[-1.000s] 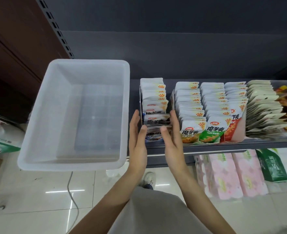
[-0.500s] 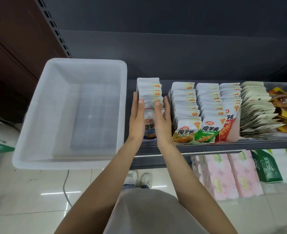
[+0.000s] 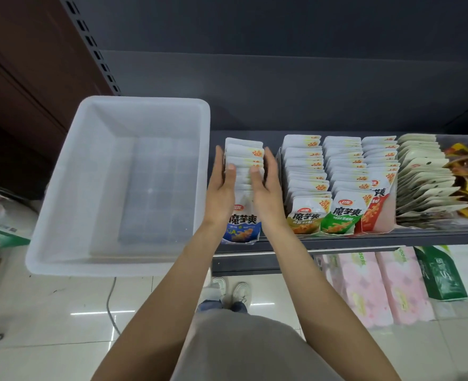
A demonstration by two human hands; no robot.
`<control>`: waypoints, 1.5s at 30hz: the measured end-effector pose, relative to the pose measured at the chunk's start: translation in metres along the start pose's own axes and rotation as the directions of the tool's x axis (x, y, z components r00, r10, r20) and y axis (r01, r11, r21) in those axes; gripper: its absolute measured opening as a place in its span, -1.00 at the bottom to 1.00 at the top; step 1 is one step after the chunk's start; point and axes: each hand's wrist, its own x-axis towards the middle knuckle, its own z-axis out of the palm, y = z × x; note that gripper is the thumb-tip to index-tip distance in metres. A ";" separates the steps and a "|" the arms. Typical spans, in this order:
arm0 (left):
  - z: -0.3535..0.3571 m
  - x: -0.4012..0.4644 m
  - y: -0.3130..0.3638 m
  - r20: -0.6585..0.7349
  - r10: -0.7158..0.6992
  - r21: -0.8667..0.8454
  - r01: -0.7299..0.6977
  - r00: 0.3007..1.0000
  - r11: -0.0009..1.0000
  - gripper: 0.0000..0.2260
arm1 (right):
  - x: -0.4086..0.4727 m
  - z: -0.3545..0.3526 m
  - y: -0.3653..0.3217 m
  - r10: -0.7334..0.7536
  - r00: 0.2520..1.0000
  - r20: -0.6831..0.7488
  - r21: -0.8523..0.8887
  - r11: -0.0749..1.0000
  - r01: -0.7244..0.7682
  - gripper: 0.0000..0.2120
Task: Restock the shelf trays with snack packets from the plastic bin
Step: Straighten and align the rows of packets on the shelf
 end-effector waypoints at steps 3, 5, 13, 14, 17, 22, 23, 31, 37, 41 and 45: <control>-0.001 0.016 -0.003 -0.076 0.023 0.186 -0.008 0.997 0.982 -0.57 | 0.012 0.007 0.004 0.005 0.992 -0.129 -0.103 0.995 -0.019 -0.57; 0.000 0.025 -0.004 -0.112 0.062 0.298 -0.026 0.992 0.954 -0.62 | 0.017 0.013 0.005 -0.017 0.984 -0.179 -0.181 0.983 -0.016 -0.60; 0.003 0.024 0.009 -0.054 -0.039 0.131 0.046 0.998 0.990 -0.74 | 0.021 0.008 -0.005 -0.049 0.993 -0.107 -0.089 0.995 0.039 -0.67; 0.004 0.027 0.010 -0.065 -0.044 0.159 0.054 0.997 0.986 -0.77 | 0.026 0.008 -0.006 -0.045 0.991 -0.128 -0.108 0.994 0.031 -0.70; 0.006 0.040 0.014 -0.106 -0.054 0.213 0.076 0.993 0.974 -0.78 | 0.043 0.013 -0.011 -0.030 0.990 -0.138 -0.183 0.983 0.004 -0.76; 0.012 0.056 0.015 -0.114 -0.069 0.334 0.104 0.991 0.937 -0.67 | 0.060 0.020 -0.008 0.064 0.989 -0.131 -0.237 0.967 -0.093 -0.72; 0.013 0.058 0.015 -0.127 -0.091 0.300 0.126 0.988 0.946 -0.66 | 0.062 0.020 -0.009 0.088 0.988 -0.128 -0.232 0.966 -0.117 -0.72; -0.004 0.031 0.030 -0.038 -0.234 -0.143 0.227 0.971 0.963 -0.66 | 0.017 0.001 -0.028 0.104 0.994 -0.026 0.100 0.990 -0.101 -0.60; -0.009 -0.006 0.016 0.125 -0.160 -0.325 0.193 0.979 0.926 -0.66 | -0.010 -0.008 -0.014 0.144 0.982 0.123 0.234 0.957 -0.169 -0.52; -0.007 -0.010 0.012 0.184 -0.162 -0.337 0.217 0.970 0.916 -0.61 | -0.007 -0.004 -0.015 0.156 0.971 0.181 0.137 0.974 -0.182 -0.35; -0.010 -0.010 0.004 0.179 -0.130 -0.313 0.182 0.975 0.932 -0.31 | -0.001 -0.007 -0.022 0.084 0.989 0.119 -0.071 0.995 -0.076 -0.52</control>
